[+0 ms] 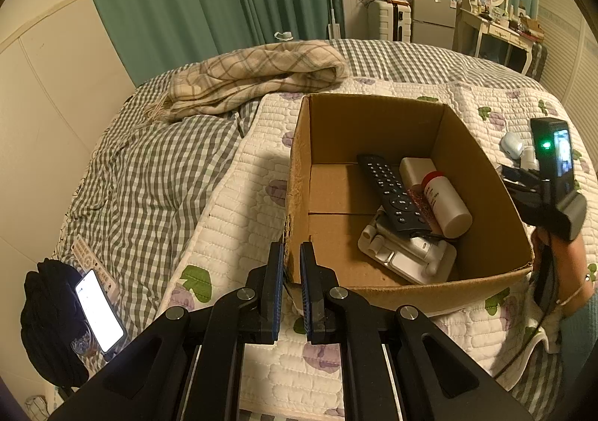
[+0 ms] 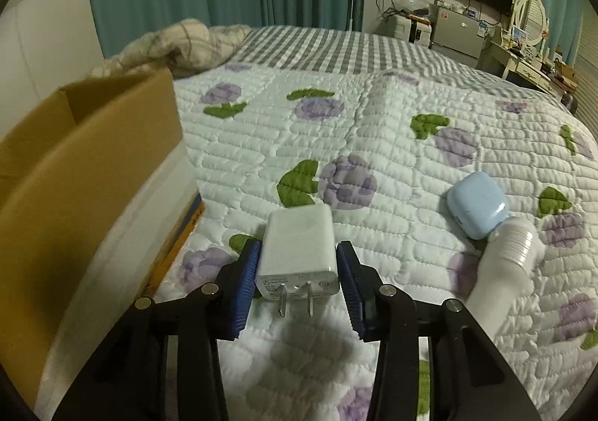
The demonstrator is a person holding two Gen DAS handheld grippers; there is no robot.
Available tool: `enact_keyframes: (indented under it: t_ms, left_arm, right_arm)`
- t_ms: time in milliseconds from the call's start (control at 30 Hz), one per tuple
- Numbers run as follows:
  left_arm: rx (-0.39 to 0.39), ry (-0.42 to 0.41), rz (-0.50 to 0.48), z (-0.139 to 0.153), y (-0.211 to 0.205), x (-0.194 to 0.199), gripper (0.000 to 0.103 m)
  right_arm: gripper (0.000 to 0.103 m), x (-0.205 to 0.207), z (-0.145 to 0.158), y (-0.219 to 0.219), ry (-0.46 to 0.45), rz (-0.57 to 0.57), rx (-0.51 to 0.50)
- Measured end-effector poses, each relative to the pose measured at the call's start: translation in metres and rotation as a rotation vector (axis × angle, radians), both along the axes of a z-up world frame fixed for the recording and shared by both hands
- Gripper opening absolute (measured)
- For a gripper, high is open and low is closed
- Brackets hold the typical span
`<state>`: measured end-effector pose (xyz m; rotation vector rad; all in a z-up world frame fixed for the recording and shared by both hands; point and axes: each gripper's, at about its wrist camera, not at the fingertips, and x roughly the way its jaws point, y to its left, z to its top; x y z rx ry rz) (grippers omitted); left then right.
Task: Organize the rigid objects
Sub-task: 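Grasp the white charger with the right gripper, then carry the white charger into the box with the right gripper and release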
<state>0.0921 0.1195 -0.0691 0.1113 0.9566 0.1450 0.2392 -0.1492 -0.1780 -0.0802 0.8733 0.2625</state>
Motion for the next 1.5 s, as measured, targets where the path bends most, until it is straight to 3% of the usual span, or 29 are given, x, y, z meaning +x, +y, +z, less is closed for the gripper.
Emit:
enact_keyframes:
  t_ms: [200, 400, 533, 800, 1000, 1500]
  left_arm:
    - [0.002, 0.000, -0.001, 0.000, -0.001, 0.000, 0.008]
    - [0.003, 0.000, -0.001, 0.001, -0.001, 0.000, 0.008]
    - [0.003, 0.001, -0.001, 0.001, -0.002, 0.000, 0.008]
    - [0.002, 0.000, -0.002, 0.002, -0.002, 0.000, 0.008]
    - [-0.006, 0.002, -0.006, 0.002, -0.003, 0.000, 0.008]
    - [-0.006, 0.002, -0.010, 0.001, -0.001, 0.002, 0.008]
  right_arm:
    - [0.041, -0.023, 0.041, -0.008, -0.081, 0.009, 0.007]
    - [0.041, -0.043, 0.104, -0.009, -0.188, 0.034, 0.026]
    - [0.041, -0.053, 0.149, 0.008, -0.256, 0.092, 0.044]
    - [0.041, -0.072, 0.191, 0.065, -0.314, 0.242, 0.068]
    - [0.041, -0.077, 0.178, 0.109, -0.268, 0.333, 0.079]
    - [0.041, -0.070, 0.087, 0.168, 0.009, 0.445, -0.009]
